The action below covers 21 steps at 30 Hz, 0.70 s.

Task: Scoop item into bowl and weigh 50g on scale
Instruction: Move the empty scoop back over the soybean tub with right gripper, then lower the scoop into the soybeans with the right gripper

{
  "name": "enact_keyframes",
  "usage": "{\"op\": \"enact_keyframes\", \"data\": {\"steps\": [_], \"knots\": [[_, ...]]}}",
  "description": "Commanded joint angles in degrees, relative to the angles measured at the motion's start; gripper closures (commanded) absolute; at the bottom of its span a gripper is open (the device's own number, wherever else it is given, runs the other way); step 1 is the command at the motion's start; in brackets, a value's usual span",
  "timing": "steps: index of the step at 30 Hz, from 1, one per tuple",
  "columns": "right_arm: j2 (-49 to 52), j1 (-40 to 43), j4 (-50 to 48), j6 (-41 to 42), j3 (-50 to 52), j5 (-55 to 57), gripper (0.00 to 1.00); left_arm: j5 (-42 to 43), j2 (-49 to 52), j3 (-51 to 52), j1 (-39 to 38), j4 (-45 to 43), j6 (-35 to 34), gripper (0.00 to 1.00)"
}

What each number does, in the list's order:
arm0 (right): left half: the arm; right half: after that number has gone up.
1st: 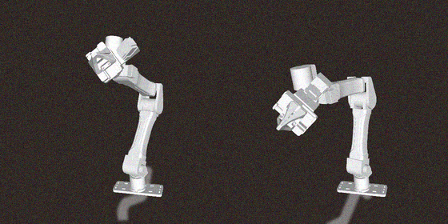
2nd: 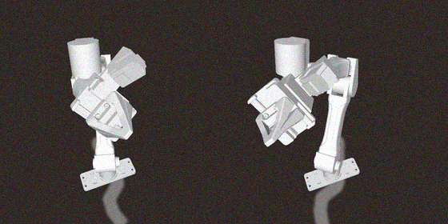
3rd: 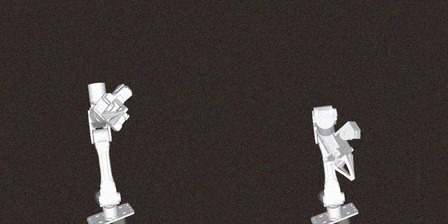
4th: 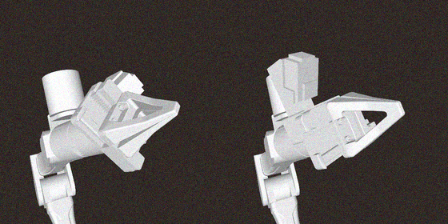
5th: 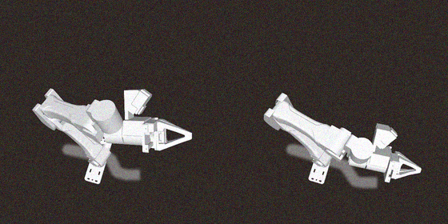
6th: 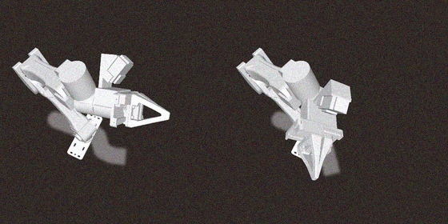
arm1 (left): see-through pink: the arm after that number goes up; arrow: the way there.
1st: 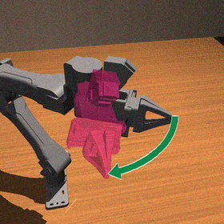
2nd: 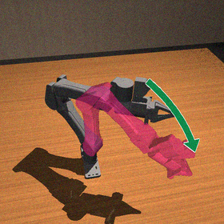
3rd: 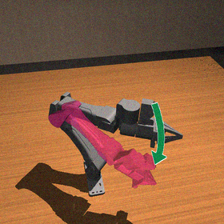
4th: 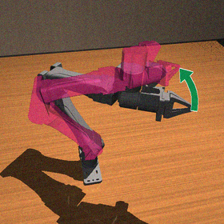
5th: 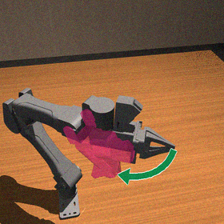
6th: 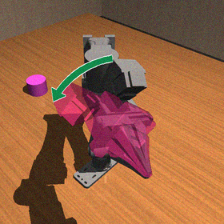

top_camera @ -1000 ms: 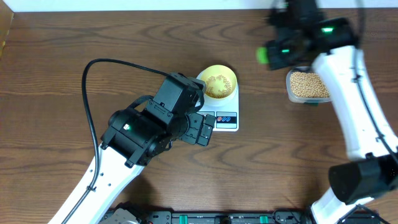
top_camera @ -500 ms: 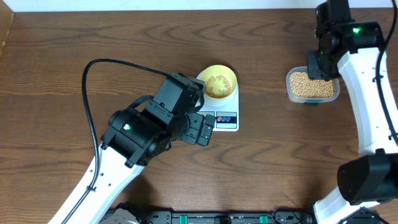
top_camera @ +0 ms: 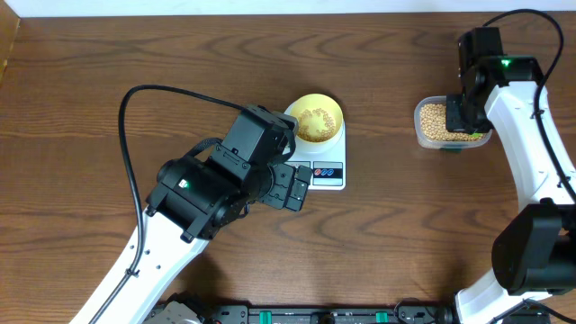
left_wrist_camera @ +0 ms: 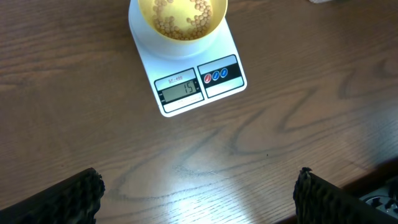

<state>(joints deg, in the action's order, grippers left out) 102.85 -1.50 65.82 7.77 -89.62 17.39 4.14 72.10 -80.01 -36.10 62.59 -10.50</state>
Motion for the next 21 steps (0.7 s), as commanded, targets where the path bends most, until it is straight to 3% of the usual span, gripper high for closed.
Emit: {"op": "enact_keyframes", "data": {"steps": [1,21], "knots": [[-0.5,0.4,-3.0,1.2,2.6,-1.7,0.99,-0.2,-0.7,-0.9,0.1,0.0,0.3,0.00],[2.2,0.8,-8.7,1.7,5.4,-8.8,0.99,-0.2,-0.7,-0.9,0.1,0.0,0.3,0.00]]}}
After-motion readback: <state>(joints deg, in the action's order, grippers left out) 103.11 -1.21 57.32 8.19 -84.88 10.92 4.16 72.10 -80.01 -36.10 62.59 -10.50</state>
